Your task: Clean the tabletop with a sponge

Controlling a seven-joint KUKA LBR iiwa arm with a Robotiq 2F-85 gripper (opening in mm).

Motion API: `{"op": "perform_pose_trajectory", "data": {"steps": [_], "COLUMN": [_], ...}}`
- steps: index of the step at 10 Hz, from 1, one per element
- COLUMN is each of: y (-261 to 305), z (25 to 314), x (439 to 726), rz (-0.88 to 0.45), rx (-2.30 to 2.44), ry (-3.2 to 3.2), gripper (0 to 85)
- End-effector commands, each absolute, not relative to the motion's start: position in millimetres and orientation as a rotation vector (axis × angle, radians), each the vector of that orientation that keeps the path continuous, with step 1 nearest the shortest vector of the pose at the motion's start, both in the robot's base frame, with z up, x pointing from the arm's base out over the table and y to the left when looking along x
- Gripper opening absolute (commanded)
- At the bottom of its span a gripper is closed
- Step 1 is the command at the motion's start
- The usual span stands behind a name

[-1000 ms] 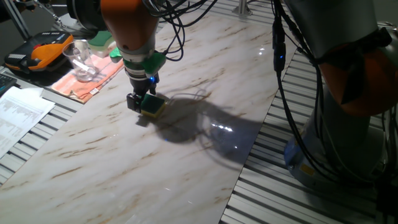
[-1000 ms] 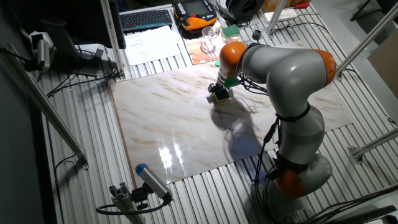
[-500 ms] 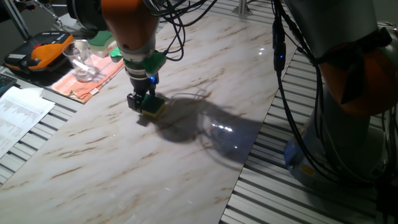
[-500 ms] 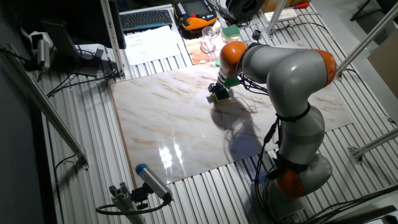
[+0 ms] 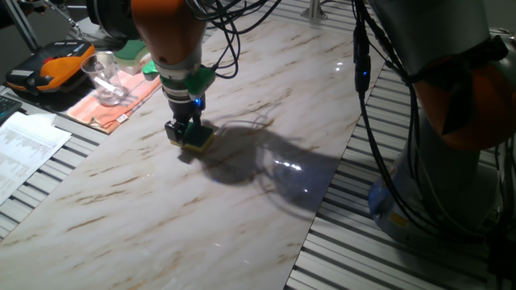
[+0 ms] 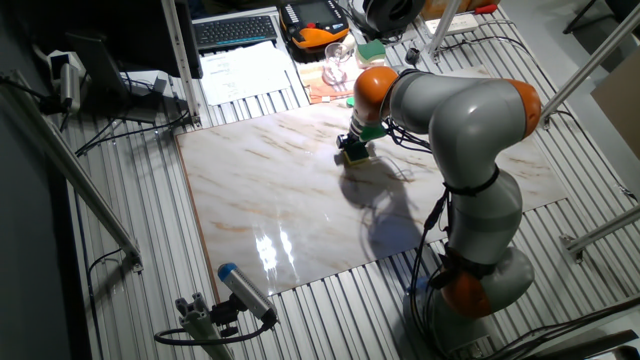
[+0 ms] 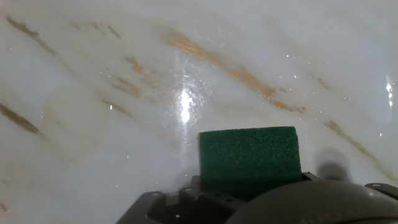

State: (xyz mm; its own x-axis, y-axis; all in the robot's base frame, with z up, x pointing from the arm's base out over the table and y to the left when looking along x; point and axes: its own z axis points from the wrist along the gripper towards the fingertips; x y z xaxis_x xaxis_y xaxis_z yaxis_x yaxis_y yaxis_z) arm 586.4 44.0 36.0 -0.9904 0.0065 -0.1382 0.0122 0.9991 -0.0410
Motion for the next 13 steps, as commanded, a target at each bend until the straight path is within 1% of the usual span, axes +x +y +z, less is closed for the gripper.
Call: {"op": "perform_pose_trajectory", "data": {"steps": [1, 4, 5, 6, 7, 13], "y": [43.9, 44.0, 44.2, 44.3, 44.5, 45.7], "z": [36.6, 36.2, 35.8, 35.6, 35.6, 34.3], "x": [586.4, 586.4, 586.4, 586.5, 586.5, 586.6], "rz": [-0.063, -0.06, -0.059, -0.059, -0.058, -0.064], "rx": [0.015, 0.003, -0.011, -0.023, -0.03, -0.043], "ry": [3.002, 3.006, 3.01, 3.015, 3.017, 3.02], "gripper": [68.0, 68.0, 51.0, 51.0, 34.0, 34.0]}}
